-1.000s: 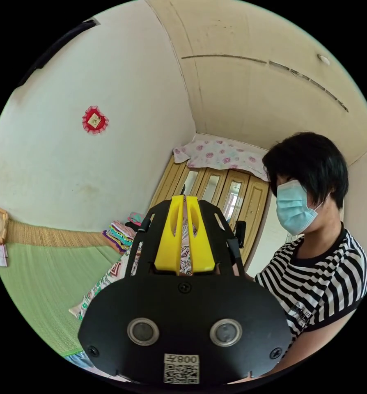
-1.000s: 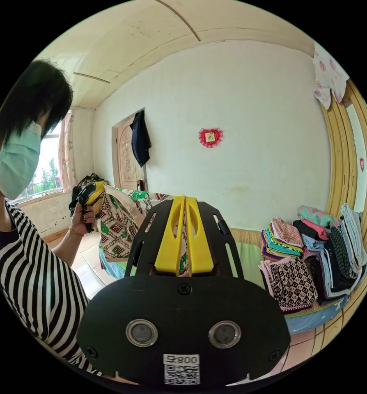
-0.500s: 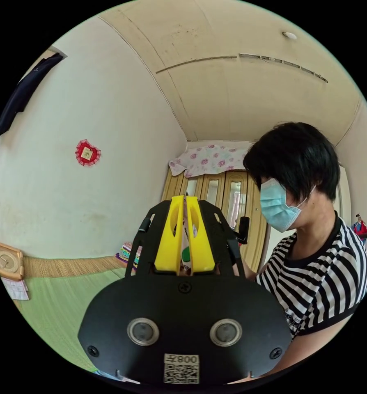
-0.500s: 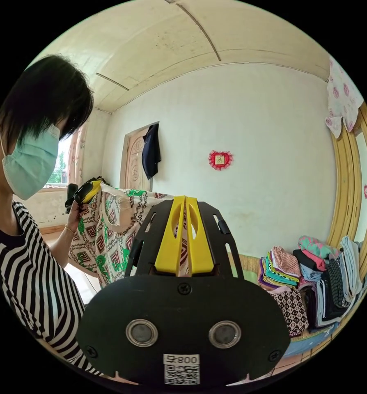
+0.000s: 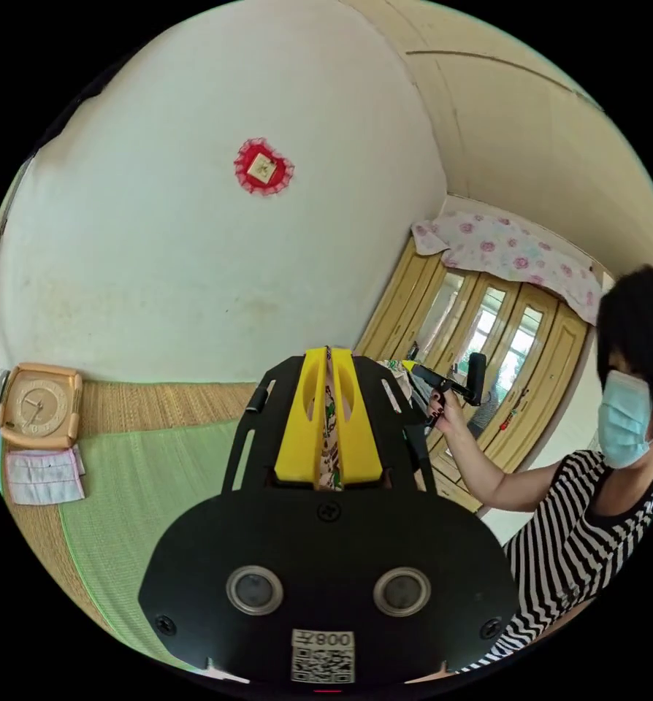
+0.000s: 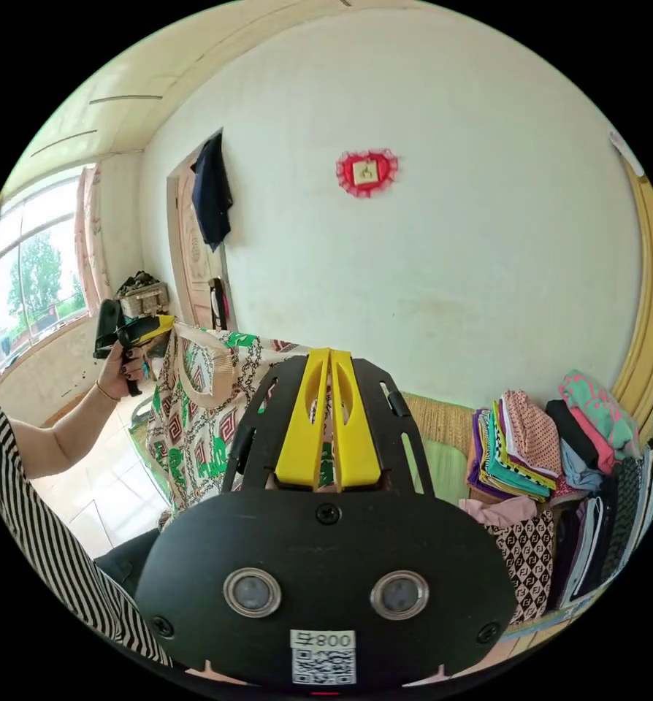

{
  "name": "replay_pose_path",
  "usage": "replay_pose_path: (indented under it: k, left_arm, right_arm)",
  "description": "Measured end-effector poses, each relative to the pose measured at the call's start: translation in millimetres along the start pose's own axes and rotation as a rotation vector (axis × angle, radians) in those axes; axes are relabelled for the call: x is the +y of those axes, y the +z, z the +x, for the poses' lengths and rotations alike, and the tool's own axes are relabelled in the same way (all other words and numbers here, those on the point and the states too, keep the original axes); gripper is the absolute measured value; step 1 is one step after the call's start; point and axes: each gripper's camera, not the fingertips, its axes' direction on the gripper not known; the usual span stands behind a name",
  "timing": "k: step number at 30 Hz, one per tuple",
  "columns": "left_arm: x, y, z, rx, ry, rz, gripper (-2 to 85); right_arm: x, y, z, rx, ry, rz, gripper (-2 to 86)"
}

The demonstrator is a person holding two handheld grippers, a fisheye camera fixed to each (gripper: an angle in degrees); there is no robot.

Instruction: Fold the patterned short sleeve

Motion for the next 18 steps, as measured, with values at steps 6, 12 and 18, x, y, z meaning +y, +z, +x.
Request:
replay_pose_path:
  k: [6,12,18]
  left_arm:
    - [-36,125,-157,-0.159,-0.305,-0.210,3.2]
    - [18,183,-259,-0.207,-0.504,-0.382,6.6]
    - [85,180,-299,-0.312,-0.607,-0.584,7.3]
  right_arm:
    - [27,273,158,-0.009,0.159,-0.341,-0.3]
    - [165,426,296,-0.023,0.371,-0.548,0.1]
    - [342,469,366,-0.018,0.406,-0.695,3.8]
